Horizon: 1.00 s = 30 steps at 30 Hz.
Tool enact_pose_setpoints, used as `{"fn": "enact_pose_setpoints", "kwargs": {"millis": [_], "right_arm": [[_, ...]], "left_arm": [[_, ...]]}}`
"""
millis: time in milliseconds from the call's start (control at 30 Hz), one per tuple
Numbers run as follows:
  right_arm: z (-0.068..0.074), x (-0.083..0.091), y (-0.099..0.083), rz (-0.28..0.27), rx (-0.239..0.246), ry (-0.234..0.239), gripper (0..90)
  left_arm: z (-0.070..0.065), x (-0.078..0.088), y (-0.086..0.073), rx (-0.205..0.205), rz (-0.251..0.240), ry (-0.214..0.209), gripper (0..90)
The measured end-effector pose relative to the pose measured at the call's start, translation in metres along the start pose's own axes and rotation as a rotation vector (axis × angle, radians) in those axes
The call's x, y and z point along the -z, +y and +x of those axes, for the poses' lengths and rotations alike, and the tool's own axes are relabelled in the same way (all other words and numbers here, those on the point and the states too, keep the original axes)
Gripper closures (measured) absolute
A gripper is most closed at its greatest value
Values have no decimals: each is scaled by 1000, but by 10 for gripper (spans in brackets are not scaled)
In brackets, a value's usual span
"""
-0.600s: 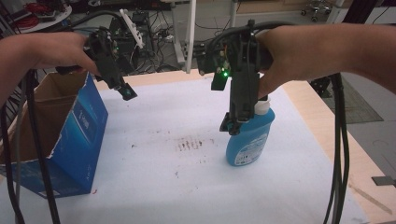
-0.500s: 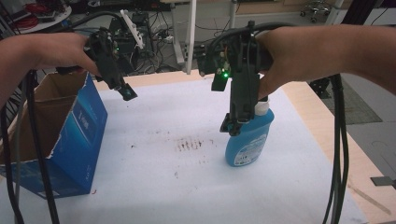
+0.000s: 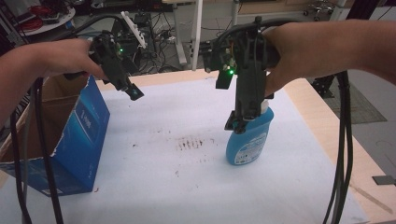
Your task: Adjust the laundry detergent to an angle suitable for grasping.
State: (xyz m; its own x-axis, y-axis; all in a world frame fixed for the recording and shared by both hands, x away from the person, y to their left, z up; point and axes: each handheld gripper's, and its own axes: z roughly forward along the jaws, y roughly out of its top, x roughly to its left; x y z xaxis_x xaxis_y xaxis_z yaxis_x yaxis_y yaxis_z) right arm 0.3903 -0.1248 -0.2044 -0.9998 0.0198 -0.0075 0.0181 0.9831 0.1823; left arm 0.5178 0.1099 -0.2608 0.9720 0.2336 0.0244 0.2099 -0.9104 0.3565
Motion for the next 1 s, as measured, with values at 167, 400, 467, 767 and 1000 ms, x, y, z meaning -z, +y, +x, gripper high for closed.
{"fn": "enact_pose_setpoints", "kwargs": {"millis": [167,400,467,767,1000], "right_arm": [[2,1,-2,-3,-4,-3,18],[3,1,-3,-10,-6,-4,18],[4,0,-4,-8,-8,-3,18],[6,1,-5,-6,-5,0,18],[6,0,-8,-8,0,1,18]], "left_arm": [[-1,-3,-1,22,-49,18,17],[-2,-8,-6,90,-138,66,17],[-3,-11,-8,105,-166,80,17],[-10,-23,-9,128,-251,104,17],[-23,-31,-10,203,-386,137,17]]}}
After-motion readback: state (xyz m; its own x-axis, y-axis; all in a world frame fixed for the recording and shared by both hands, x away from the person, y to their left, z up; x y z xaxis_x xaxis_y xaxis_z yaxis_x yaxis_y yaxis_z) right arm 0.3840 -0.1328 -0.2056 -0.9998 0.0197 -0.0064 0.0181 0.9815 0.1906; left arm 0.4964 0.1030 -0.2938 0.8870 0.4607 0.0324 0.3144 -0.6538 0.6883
